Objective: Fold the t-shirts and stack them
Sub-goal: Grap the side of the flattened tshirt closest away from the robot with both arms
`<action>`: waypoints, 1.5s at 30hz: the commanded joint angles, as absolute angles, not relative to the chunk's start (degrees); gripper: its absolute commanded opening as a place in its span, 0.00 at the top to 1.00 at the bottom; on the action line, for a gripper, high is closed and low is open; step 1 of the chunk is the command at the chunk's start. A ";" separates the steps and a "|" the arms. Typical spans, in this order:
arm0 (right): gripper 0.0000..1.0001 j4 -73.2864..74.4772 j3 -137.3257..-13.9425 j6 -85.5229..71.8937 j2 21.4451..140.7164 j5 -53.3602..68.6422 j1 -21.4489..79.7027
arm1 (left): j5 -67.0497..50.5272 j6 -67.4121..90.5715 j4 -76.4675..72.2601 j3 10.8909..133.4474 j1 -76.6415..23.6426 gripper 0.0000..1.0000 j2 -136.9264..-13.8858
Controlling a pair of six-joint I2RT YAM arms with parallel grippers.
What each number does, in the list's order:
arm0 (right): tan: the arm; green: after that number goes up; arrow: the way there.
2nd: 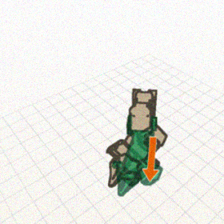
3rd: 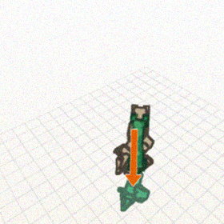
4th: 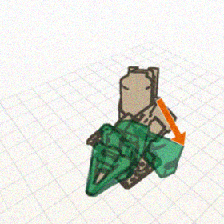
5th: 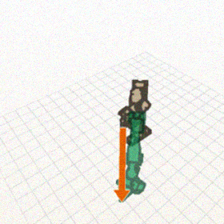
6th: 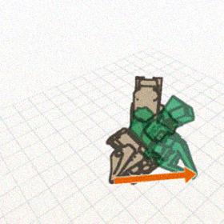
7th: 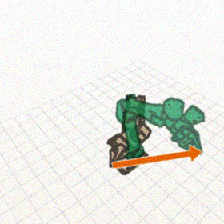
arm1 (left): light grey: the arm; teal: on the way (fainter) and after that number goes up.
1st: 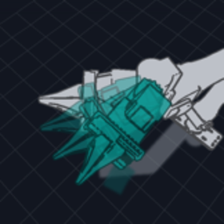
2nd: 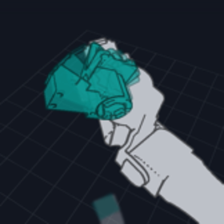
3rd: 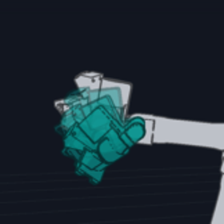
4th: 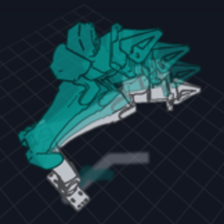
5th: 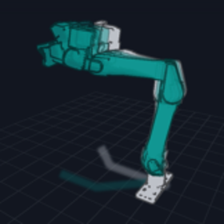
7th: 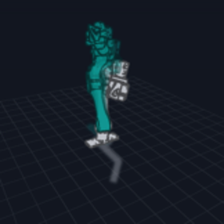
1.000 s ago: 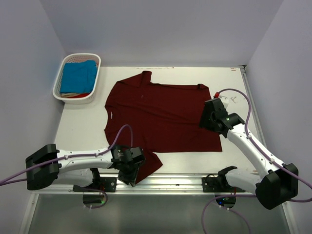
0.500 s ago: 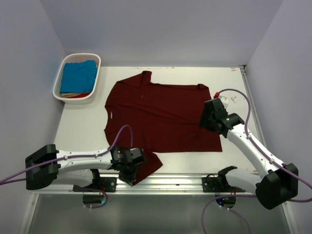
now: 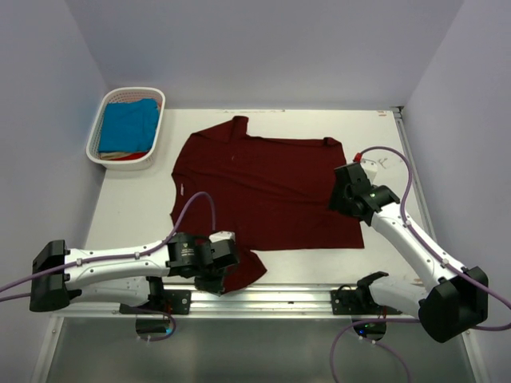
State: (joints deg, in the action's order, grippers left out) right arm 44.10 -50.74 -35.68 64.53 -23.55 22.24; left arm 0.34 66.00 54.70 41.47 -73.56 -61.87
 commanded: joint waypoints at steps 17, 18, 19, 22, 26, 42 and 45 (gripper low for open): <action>0.27 51.23 -50.89 -40.78 64.86 -27.68 22.59 | 5.10 73.39 70.66 53.43 -77.17 1.00 -56.69; 0.26 51.76 -50.80 -41.30 64.78 -28.03 22.50 | 5.36 73.56 71.80 54.05 -77.52 1.00 -56.78; 0.24 52.03 -50.63 -41.48 64.78 -28.56 22.59 | 5.97 73.65 72.42 54.66 -77.61 1.00 -56.86; 0.20 52.21 -49.92 -42.10 64.86 -28.74 22.59 | 5.98 74.00 73.83 56.33 -77.70 1.00 -56.69; 0.19 51.94 -50.18 -43.15 65.65 -28.74 22.59 | 5.54 74.62 74.27 58.18 -78.22 1.00 -56.25; 0.17 56.78 -43.42 -59.66 67.33 -27.77 22.24 | 10.46 75.24 74.01 59.77 -78.75 1.00 -55.46; 0.16 56.95 -41.93 -65.98 65.57 -29.53 21.97 | 11.25 74.01 71.73 57.75 -78.75 1.00 -54.67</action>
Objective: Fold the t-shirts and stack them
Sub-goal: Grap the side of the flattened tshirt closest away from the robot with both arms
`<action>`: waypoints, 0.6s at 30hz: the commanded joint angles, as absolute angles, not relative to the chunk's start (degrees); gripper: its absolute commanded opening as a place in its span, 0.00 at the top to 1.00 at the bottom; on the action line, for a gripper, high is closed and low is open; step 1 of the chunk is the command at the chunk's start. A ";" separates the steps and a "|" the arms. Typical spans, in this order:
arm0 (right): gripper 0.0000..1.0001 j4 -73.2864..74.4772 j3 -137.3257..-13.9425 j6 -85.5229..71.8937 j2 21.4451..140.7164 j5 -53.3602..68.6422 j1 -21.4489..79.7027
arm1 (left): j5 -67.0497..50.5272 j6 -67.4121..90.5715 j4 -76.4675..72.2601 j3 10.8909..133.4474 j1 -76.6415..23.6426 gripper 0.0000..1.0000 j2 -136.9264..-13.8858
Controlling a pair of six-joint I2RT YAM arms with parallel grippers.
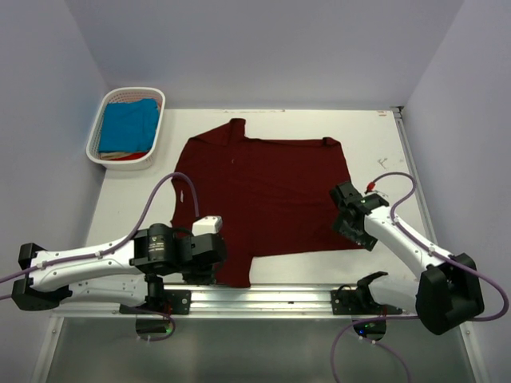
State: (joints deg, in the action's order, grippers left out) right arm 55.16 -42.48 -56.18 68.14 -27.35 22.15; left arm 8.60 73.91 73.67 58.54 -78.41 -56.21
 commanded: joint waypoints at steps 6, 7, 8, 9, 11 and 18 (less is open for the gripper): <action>0.16 61.08 -42.10 -76.79 64.87 -34.79 21.71 | 11.86 69.70 68.12 55.20 -78.75 1.00 -54.49; 0.17 61.43 -41.93 -78.30 64.43 -35.41 21.80 | 12.04 68.91 67.94 54.93 -78.75 1.00 -54.49; 0.17 61.61 -41.14 -79.70 63.29 -35.77 21.71 | 12.22 68.47 67.68 54.50 -78.75 1.00 -54.41; 0.18 61.35 -40.61 -82.07 62.50 -36.03 21.71 | 12.30 68.12 66.89 54.23 -78.75 1.00 -54.14; 0.19 60.82 -38.77 -84.63 60.39 -36.65 21.71 | 11.87 67.41 66.01 53.44 -78.66 1.00 -53.70; 0.23 60.73 -37.44 -91.40 60.19 -40.60 20.83 | 11.34 67.24 63.28 50.98 -78.66 1.00 -51.07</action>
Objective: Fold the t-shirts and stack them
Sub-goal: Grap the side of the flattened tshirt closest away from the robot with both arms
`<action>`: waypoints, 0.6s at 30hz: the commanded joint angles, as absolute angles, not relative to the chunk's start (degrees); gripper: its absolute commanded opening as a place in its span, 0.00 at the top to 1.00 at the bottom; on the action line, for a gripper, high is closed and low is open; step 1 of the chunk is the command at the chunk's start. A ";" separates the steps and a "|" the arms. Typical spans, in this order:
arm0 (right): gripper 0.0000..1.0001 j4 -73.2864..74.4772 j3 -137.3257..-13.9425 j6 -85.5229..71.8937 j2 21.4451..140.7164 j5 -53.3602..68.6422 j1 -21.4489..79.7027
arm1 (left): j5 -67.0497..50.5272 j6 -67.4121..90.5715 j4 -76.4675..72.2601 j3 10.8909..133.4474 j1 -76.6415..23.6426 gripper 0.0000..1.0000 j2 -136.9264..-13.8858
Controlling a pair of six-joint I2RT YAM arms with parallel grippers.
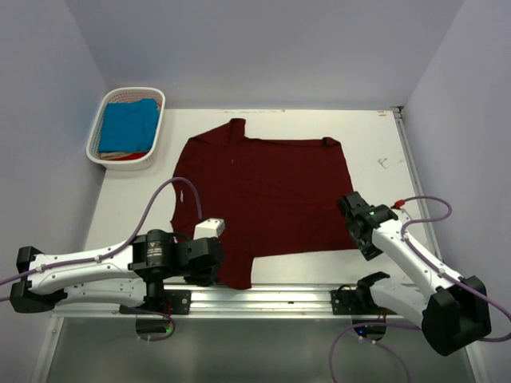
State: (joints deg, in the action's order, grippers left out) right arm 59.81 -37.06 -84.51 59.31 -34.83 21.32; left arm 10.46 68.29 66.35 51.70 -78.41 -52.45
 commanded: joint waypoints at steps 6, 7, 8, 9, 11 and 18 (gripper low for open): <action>0.23 55.83 -38.23 -90.27 69.06 -37.97 17.32 | 11.51 67.41 62.49 50.01 -78.66 1.00 -49.92; 0.23 55.11 -38.32 -90.00 70.39 -37.88 17.05 | 11.51 67.59 62.49 49.92 -78.66 1.00 -49.75; 0.23 54.67 -38.49 -90.00 71.53 -37.62 16.79 | 11.60 67.67 62.49 49.75 -78.66 1.00 -49.40; 0.24 54.23 -38.58 -90.00 72.50 -37.44 16.53 | 11.69 67.85 62.49 49.57 -78.75 1.00 -49.22; 0.26 53.00 -39.11 -89.82 74.96 -37.35 16.08 | 11.69 68.03 62.75 49.31 -78.66 1.00 -48.61; 0.45 51.15 -37.71 -90.79 75.94 -37.88 15.73 | 12.30 69.34 63.63 48.43 -78.66 1.00 -47.11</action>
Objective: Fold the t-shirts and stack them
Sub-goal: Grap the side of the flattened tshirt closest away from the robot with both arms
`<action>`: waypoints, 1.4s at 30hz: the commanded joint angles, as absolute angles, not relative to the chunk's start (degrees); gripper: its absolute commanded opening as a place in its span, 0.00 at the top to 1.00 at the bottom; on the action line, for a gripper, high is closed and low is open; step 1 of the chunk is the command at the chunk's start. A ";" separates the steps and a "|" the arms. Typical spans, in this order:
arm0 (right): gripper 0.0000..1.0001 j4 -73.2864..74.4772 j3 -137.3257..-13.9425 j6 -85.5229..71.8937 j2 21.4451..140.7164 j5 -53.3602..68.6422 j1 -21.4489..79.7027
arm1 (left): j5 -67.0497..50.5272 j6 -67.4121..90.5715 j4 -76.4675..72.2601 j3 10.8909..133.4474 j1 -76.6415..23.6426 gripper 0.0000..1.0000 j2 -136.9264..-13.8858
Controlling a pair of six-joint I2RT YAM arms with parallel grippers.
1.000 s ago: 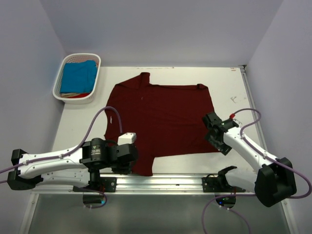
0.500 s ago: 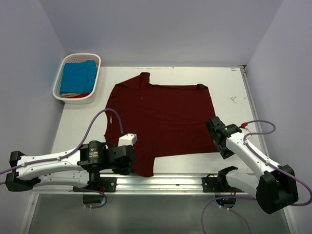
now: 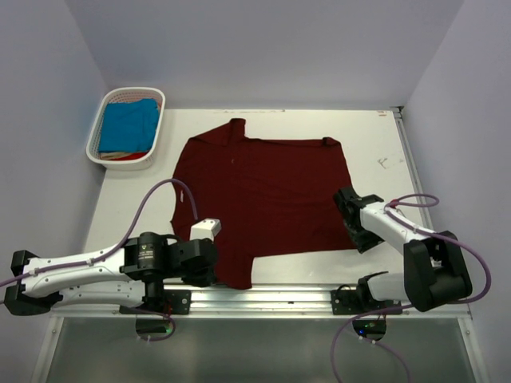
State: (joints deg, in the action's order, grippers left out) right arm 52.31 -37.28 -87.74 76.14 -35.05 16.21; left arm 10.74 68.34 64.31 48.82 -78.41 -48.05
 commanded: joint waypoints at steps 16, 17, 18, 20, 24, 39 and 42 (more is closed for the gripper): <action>0.47 50.81 -34.55 -89.82 80.42 -34.28 15.47 | 13.27 71.28 66.44 48.52 -78.66 1.00 -45.79; 0.51 50.10 -34.19 -89.65 80.25 -34.10 15.47 | 13.18 71.45 66.53 48.43 -78.66 1.00 -45.88; 0.54 49.58 -33.67 -89.82 80.16 -33.84 15.47 | 13.27 71.54 66.62 48.51 -78.66 1.00 -45.88; 0.57 48.69 -33.75 -89.47 80.07 -33.75 15.47 | 13.45 71.54 67.06 48.78 -78.66 1.00 -46.05; 0.73 45.63 -33.49 -87.55 80.16 -32.44 15.47 | 14.32 71.98 68.02 49.48 -78.66 1.00 -46.41; 1.00 39.90 -29.00 -75.15 66.36 -29.01 15.47 | 24.07 75.23 70.66 49.31 -78.66 1.00 -44.65; 1.00 40.60 -29.97 -72.25 64.51 -28.39 15.47 | 27.85 76.02 70.84 50.27 -78.66 1.00 -44.56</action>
